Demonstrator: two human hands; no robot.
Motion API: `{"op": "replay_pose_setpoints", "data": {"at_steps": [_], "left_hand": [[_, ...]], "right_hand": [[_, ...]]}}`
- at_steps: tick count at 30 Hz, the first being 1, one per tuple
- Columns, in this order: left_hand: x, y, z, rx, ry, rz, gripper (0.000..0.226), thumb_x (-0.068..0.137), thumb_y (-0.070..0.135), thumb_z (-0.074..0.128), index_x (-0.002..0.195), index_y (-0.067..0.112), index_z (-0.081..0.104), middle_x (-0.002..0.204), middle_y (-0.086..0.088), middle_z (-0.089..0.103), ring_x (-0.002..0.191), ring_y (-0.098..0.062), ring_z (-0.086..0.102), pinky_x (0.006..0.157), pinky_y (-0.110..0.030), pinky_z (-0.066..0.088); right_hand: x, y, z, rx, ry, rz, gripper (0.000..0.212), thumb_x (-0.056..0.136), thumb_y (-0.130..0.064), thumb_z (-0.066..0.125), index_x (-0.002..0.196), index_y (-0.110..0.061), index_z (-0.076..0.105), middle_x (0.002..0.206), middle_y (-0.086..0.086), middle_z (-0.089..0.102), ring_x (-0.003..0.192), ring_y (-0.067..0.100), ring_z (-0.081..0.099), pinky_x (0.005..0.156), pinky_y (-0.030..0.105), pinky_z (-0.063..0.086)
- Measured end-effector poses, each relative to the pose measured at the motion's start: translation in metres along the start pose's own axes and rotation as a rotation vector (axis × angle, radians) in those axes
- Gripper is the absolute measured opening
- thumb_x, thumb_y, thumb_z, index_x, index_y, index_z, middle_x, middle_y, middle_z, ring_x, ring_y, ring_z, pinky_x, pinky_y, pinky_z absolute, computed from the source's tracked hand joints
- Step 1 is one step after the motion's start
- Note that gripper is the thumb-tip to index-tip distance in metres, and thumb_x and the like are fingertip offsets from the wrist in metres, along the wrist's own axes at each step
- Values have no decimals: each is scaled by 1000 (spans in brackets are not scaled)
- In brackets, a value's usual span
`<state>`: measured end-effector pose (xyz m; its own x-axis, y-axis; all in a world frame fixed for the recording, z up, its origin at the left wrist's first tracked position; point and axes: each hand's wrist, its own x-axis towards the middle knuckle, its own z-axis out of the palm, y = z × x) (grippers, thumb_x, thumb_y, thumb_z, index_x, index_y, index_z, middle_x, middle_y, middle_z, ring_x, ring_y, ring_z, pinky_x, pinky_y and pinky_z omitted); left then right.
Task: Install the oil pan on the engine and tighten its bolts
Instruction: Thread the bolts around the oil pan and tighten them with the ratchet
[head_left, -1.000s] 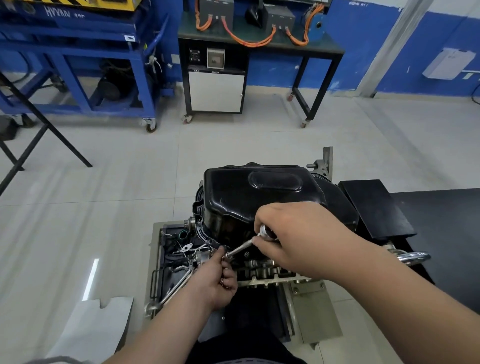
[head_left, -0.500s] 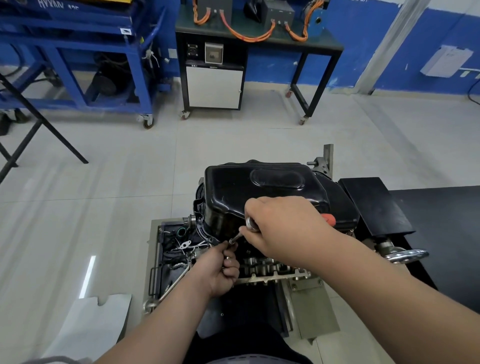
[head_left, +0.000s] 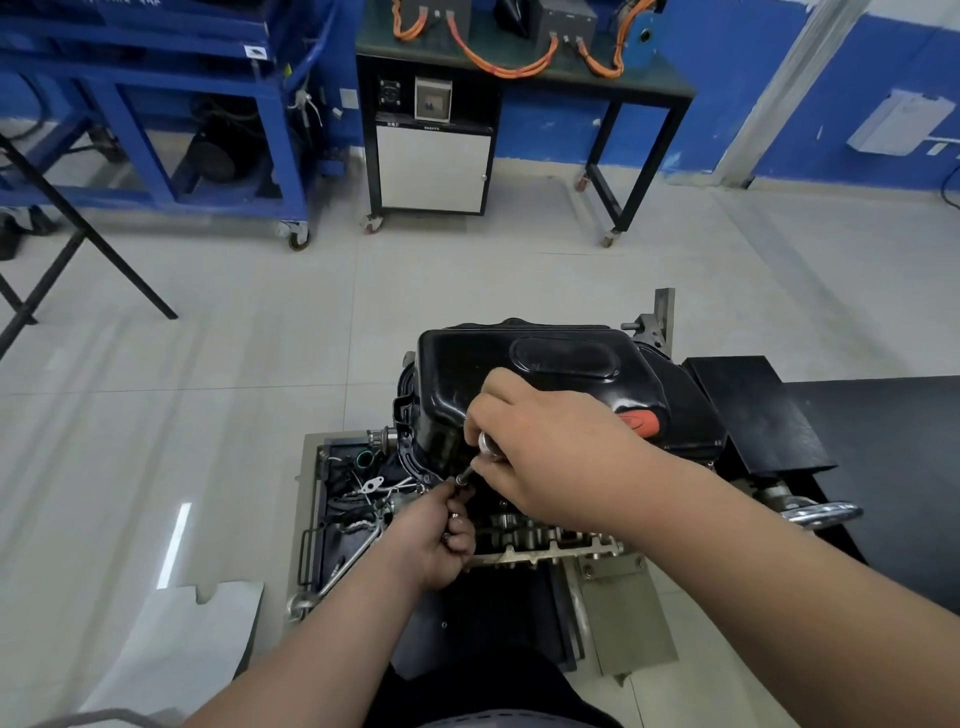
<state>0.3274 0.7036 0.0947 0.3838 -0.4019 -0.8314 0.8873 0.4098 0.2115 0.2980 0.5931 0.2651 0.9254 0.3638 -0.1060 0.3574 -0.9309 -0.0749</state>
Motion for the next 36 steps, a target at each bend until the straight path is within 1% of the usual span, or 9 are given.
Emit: {"op": "replay_pose_setpoints", "data": {"at_steps": [6,10,12,16,24,26,29,31,36], "left_hand": [[-12,9,-12,397,155,247,34,96,33,47,72,12,55,48,3,35,33,-8,26,35,-13,16],[-38,31,-30,788,346,793,22,86,33,63,70,19,67,47,7,53,45,-11,49,42,-21,39],[-56,38,-28,920,271,1038,4,77,33,71,74,32,69,51,11,51,48,-4,46,46,-14,37],[-76,34,-5,1220,77,1244,16,62,43,67,72,33,61,48,13,44,44,-3,37,43,-11,28],[-68,32,7,1187,98,1279,18,62,27,62,53,27,46,47,11,48,44,-4,36,41,-14,27],[-67,36,10,1178,52,1256,14,65,23,58,54,28,50,46,7,49,43,-4,33,41,-15,24],[-70,43,10,1196,-57,1263,33,77,18,62,51,37,53,42,13,42,41,-4,31,42,-12,22],[-73,46,7,1290,-103,1279,32,80,26,60,52,36,51,43,12,41,41,-4,31,41,-12,22],[-73,43,13,1450,136,1300,31,70,19,63,50,29,41,45,10,47,46,-5,43,41,-18,28]], "right_hand": [[10,-1,-3,71,-25,-89,30,92,-23,45,119,-36,47,114,-14,51,96,14,56,70,31,43],[16,2,0,-56,42,-59,20,96,-35,39,112,-31,50,103,-8,59,90,18,58,58,30,34],[18,0,1,-87,58,-16,22,96,-38,36,109,-28,50,97,-6,61,87,20,58,55,30,30],[22,-6,1,-56,36,-36,22,93,-36,41,111,-24,48,104,-3,50,81,24,58,56,32,33],[32,-11,4,-171,20,-9,18,96,-33,37,103,-19,47,87,-1,56,77,27,59,55,32,34],[34,-11,2,-144,25,-2,22,94,-36,39,104,-19,48,91,0,56,80,27,59,57,33,35],[33,-6,-9,-32,-29,-53,21,90,-27,47,110,-23,48,105,-3,52,88,24,58,64,35,42],[32,-4,-14,-37,-45,-74,22,88,-24,49,110,-25,48,104,-4,55,90,22,57,67,37,45],[32,-10,-5,-169,10,-11,22,92,-31,41,108,-18,48,86,2,57,68,26,48,54,32,31]]}}
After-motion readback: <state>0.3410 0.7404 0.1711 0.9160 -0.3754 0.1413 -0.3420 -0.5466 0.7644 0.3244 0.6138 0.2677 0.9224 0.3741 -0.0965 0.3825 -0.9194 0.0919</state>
